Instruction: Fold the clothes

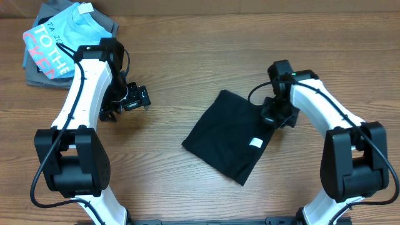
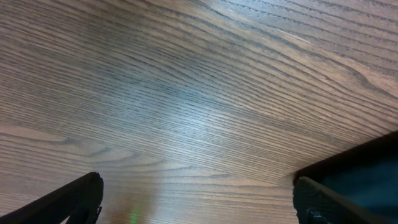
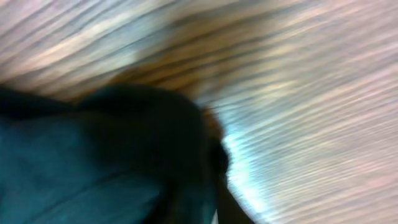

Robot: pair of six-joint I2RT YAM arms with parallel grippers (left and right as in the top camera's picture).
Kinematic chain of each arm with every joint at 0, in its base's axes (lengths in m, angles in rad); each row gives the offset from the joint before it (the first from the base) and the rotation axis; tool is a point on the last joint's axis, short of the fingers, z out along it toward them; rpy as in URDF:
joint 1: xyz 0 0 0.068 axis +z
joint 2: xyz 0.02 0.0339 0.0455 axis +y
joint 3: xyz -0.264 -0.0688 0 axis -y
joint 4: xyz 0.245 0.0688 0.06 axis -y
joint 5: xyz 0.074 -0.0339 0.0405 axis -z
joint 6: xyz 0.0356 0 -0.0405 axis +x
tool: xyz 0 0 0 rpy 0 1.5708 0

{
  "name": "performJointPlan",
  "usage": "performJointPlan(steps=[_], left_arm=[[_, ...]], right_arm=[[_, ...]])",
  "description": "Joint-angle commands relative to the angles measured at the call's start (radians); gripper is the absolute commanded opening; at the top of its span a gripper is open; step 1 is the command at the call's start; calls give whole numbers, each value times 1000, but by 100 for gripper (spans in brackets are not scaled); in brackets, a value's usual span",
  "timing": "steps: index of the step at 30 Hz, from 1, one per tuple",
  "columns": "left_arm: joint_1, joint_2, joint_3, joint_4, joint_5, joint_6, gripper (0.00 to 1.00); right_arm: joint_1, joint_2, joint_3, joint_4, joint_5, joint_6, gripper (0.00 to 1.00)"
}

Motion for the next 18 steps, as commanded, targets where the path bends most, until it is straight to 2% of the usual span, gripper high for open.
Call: performJointPlan(steps=[1, 3, 4, 8, 13, 15, 18], left_arm=[[-6, -15, -5, 0, 8, 12, 100], [-6, -15, -5, 0, 8, 12, 100], [-6, -15, -6, 0, 8, 12, 100], [-6, -15, -9, 0, 7, 13, 100], [-6, -15, -9, 0, 7, 13, 100], [-6, -15, -9, 0, 8, 12, 100], [-6, -15, -9, -1, 8, 12, 100]], right_arm=[[-36, 3, 21, -14, 79, 8, 45], [-45, 3, 21, -35, 79, 13, 84], [-48, 3, 21, -49, 82, 15, 88], [-59, 0, 63, -159, 96, 100, 83], [-50, -82, 154, -302, 113, 153, 82], [-35, -150, 169, -335, 112, 158, 85], [-8, -245, 169, -369, 75, 166, 95]])
